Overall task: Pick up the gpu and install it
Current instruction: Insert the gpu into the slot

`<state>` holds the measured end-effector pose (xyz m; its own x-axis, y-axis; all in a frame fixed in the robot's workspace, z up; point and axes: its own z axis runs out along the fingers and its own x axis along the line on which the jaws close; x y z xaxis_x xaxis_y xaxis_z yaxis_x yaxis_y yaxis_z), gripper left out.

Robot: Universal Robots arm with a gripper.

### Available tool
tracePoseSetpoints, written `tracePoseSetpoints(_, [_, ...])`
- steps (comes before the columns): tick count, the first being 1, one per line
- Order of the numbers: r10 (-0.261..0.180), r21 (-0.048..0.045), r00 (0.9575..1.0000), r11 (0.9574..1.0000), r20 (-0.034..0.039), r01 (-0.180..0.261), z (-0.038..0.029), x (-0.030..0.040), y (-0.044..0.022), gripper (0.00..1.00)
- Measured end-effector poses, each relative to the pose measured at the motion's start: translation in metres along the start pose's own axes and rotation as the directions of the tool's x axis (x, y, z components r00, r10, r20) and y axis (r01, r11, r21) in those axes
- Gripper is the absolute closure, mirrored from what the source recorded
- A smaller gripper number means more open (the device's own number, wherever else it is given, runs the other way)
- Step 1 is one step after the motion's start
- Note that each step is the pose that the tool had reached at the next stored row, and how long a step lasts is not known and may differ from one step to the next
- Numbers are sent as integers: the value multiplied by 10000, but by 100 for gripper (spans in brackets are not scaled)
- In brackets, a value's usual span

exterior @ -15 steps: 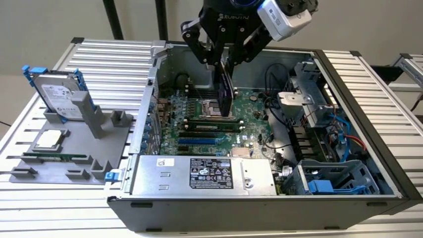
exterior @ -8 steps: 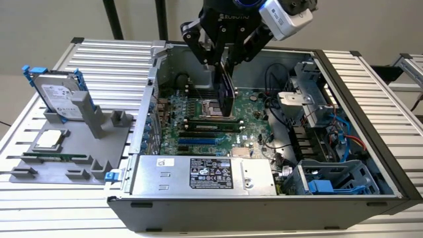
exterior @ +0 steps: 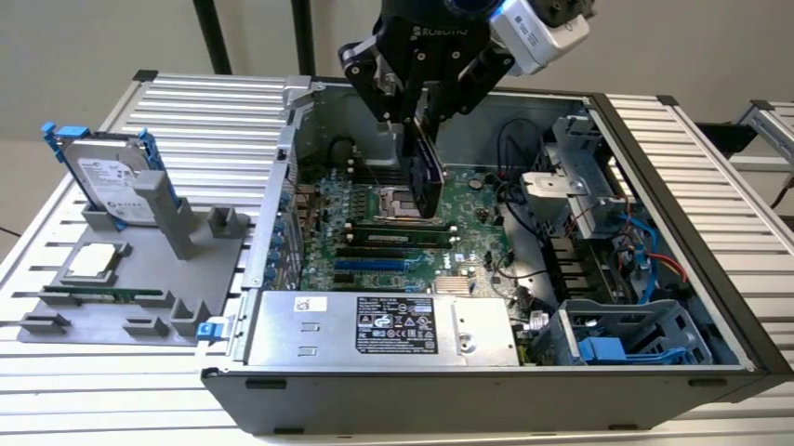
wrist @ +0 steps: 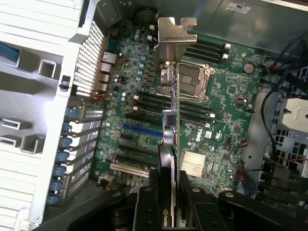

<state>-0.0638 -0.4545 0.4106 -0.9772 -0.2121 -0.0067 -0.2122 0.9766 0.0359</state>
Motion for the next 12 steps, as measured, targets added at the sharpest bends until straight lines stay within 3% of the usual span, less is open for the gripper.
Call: tracePoseSetpoints(12, [-748,-6,9972,9972,-28,748,0,0,0,100])
